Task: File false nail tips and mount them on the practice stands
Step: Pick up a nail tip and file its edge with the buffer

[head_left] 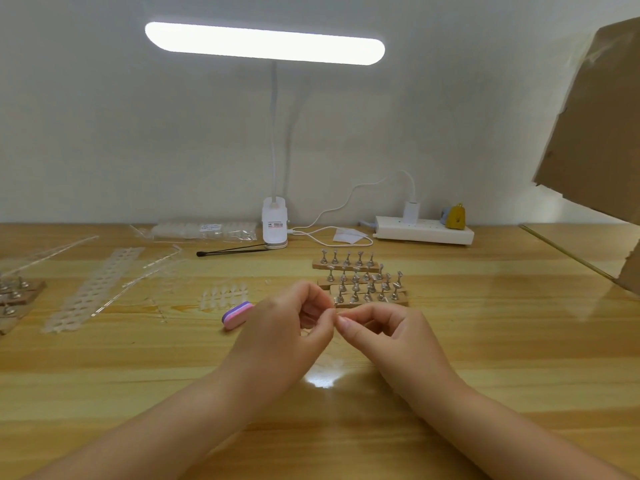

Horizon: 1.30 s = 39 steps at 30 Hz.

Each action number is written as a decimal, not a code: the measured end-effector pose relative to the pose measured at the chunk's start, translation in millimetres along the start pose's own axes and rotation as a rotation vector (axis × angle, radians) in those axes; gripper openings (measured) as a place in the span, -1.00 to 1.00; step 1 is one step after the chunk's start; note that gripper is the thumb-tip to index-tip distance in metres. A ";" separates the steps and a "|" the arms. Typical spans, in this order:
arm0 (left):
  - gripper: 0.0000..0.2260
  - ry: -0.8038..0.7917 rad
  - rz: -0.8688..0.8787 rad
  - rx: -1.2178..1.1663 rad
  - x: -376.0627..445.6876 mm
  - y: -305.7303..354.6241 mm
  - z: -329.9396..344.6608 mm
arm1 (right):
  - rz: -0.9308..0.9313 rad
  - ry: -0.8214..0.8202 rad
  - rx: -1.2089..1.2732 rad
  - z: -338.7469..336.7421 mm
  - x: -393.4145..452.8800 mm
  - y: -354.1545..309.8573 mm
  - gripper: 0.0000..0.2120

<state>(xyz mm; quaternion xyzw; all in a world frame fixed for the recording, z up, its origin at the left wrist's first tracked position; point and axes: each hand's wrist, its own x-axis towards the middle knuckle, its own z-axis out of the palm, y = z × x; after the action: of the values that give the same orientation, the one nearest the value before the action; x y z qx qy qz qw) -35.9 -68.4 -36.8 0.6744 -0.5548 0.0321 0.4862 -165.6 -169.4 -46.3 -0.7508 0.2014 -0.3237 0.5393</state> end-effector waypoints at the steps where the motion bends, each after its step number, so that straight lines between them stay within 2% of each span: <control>1: -0.78 0.012 0.031 0.034 -0.4 0.2 0.3 | -0.012 0.002 -0.005 0.8 -0.2 0.0 -0.94; 3: -0.83 0.038 0.053 0.048 -1.5 1.4 0.8 | -0.021 0.009 -0.005 1.5 0.1 -0.7 -0.94; 4: -0.87 0.046 0.011 0.004 -1.7 1.6 0.8 | -0.021 0.013 0.002 1.2 0.5 -1.4 -0.94; 7: -0.94 0.006 -0.263 -0.256 1.5 2.1 -0.6 | -0.036 0.028 0.005 0.4 0.9 -2.8 -0.95; 9: -0.95 -0.032 -0.313 -0.318 2.8 -0.2 -0.5 | -0.048 0.029 -0.008 0.6 -0.4 -3.5 -0.94; 12: -0.87 -0.033 -0.136 -0.150 1.2 -1.2 -1.1 | -0.068 0.042 -0.068 1.5 -2.7 -3.0 -0.93; 16: -0.88 0.065 0.407 0.441 1.0 -9.1 -4.2 | -0.163 0.024 -0.233 2.6 -2.4 -3.6 -0.93; 17: -0.85 0.071 0.444 0.488 0.2 -11.2 -3.5 | -0.176 0.022 -0.250 2.8 -2.5 -3.6 -0.91; 18: -0.83 0.054 0.409 0.462 -0.5 -10.9 -2.9 | -0.181 0.021 -0.256 2.4 -2.4 -3.7 -0.91; 21: -0.90 -0.081 0.080 0.193 1.4 -1.6 -4.8 | -0.117 -0.030 -0.222 -4.1 0.7 -5.2 -0.94; 24: -0.91 -0.316 -0.348 -0.232 13.9 -1.1 -13.7 | 0.054 -0.196 -0.046 -17.4 7.2 -9.0 -0.75; 25: -0.88 -0.377 -0.437 -0.366 17.0 -1.7 -17.2 | 0.102 -0.254 0.022 -20.6 8.8 -9.5 -0.70; 29: -0.83 -0.578 -0.567 -0.787 16.9 -4.7 -20.2 | 0.155 -0.398 0.198 -24.5 13.8 -5.8 -0.75; 34: -0.78 -0.709 -0.586 -1.132 13.1 -9.0 -18.4 | 0.198 -0.528 0.433 -25.3 15.3 -2.4 -0.84; 36: -0.78 -0.594 -0.571 -1.113 17.2 -5.0 -21.4 | 0.226 -0.481 0.500 -25.6 16.5 -0.4 -0.89; 37: -0.81 -0.451 -0.531 -0.971 19.7 -5.4 -22.9 | 0.236 -0.430 0.517 -25.6 17.7 0.8 -0.90; 39: -0.89 -0.075 -0.341 -0.511 23.4 -13.2 -27.6 | 0.249 -0.301 0.515 -26.1 19.9 3.0 -0.88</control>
<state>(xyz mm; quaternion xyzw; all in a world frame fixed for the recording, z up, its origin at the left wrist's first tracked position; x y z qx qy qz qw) -3.0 -67.3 -16.8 0.6143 -0.4412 -0.2157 0.6176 -169.7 -201.1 -38.3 -0.5989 0.1212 -0.1811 0.7706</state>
